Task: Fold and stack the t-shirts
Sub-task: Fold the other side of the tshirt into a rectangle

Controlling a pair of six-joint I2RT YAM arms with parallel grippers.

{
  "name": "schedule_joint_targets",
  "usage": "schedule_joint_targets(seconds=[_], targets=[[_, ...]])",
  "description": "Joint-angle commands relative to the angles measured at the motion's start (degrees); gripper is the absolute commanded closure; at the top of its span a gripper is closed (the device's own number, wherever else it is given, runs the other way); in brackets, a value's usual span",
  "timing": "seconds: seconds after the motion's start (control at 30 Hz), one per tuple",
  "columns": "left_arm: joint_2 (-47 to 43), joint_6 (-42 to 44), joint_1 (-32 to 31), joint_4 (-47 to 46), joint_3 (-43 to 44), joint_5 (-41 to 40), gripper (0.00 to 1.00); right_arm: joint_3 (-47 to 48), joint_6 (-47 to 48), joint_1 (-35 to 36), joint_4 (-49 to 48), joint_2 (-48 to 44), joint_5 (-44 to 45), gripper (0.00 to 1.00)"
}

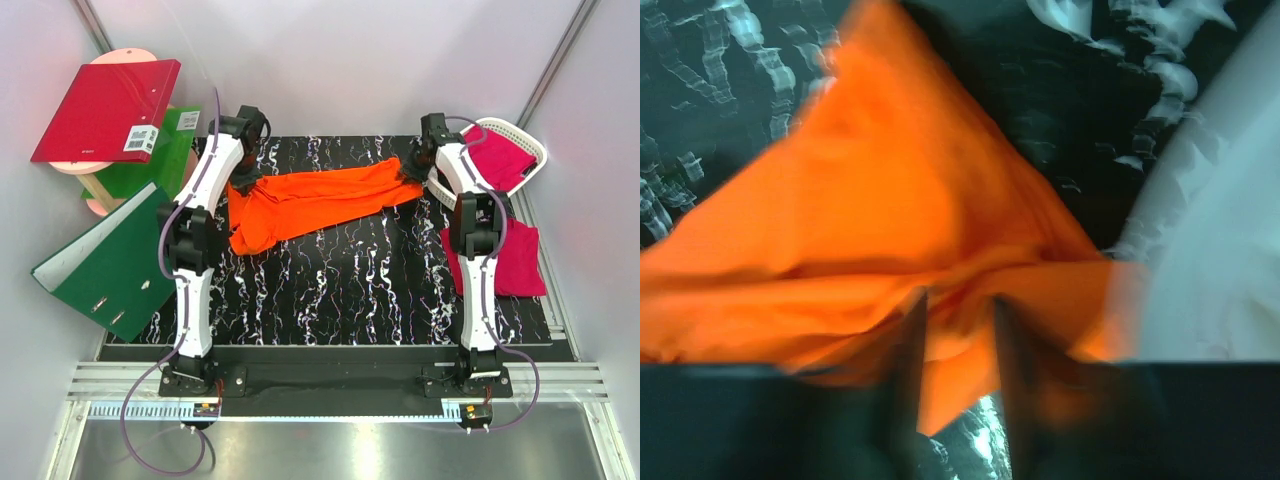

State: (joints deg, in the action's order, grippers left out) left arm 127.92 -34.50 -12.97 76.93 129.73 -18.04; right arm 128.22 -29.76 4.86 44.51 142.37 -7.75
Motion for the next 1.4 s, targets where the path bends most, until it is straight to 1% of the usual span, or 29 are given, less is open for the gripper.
schedule_joint_targets(seconds=[0.0, 0.03, 0.07, 0.13, 0.3, 0.53, 0.6, 0.8, 1.0, 1.03, 1.07, 1.1, 1.13, 1.17, 1.2, 1.27, 1.33, 1.37], targets=[[1.63, 0.31, 0.49, -1.69, 2.37, -1.64, 1.0, 7.21, 1.37, -0.29, 5.93, 4.5, 0.36, 0.4], [1.63, 0.49, 0.49, -1.95, 2.19, -1.64, 1.0, 7.22, 1.63, 0.14, 6.29, 3.8, 2.11, 0.12], [1.72, 0.66, 0.49, -2.13, 2.1, -1.91, 1.0, 6.26, 1.98, 0.32, 6.29, 3.1, 3.08, 0.01], [1.81, 1.01, 0.49, -3.18, 1.93, -1.91, 1.0, 4.85, 3.04, 0.41, 5.94, 0.39, 5.01, 0.0], [1.81, 1.54, 0.67, -5.56, 2.1, -2.61, 1.0, 0.72, 4.44, 0.41, 6.03, -4.63, 6.43, 0.0], [1.28, 2.68, 1.54, -9.07, 2.02, -4.46, 1.0, -6.13, 4.62, 0.41, 5.41, -14.82, 5.91, 0.0], [2.16, 2.77, 2.07, -9.51, 2.37, -4.2, 1.0, -7.72, 4.71, 0.32, 4.37, -18.5, 3.81, 0.0], [5.67, 4.7, 4.71, -10.57, 4.64, -1.56, 1.0, -14.13, 3.83, 0.32, 0.23, -26.69, -3.84, 0.0], [10.07, 7.08, 7.34, -12.06, 10.35, 3.18, 1.0, -19.32, 6.55, 0.24, -0.48, -31.79, -3.86, 0.01], [10.68, 7.69, 8.04, -12.24, 10.97, 5.02, 1.0, -20.55, 6.64, 0.32, -0.48, -32.32, -3.68, 0.0], [11.56, 8.13, 8.31, -13.2, 11.42, 6.17, 0.89, -21.25, 6.82, 0.32, -0.48, -33.02, -3.5, 0.0], [12.0, 8.39, 8.66, -13.81, 11.77, 7.57, 0.69, -21.87, 6.99, 0.32, -0.48, -33.9, -3.68, 0.0], [12.35, 9.27, 9.36, -14.34, 11.95, 10.46, 0.46, -23.09, 6.99, 0.15, -0.48, -34.43, -3.76, 0.0], [13.23, 9.36, 9.72, -14.35, 12.3, 11.18, 0.19, -23.63, 6.91, 0.32, -0.48, -34.78, -3.94, 0.0], [13.32, 9.63, 9.89, -14.26, 11.78, 11.62, 0.01, -24.59, 6.82, 0.41, -0.57, -35.74, -3.85, 0.0], [11.76, 10.41, 9.9, -14.43, 10.29, 11.89, 0.01, -25.39, 6.82, 0.32, -0.57, -36.45, -3.77, 0.0], [9.73, 12.16, 9.02, -14.7, 6.69, 10.32, 0.01, -26.53, 6.91, 0.32, -0.57, -37.25, -3.77, 0.0], [7.02, 12.96, 8.67, -15.92, 5.2, 10.4, 0.01, -26.88, 6.91, 0.32, -0.65, -37.42, -3.85, 0.0]])
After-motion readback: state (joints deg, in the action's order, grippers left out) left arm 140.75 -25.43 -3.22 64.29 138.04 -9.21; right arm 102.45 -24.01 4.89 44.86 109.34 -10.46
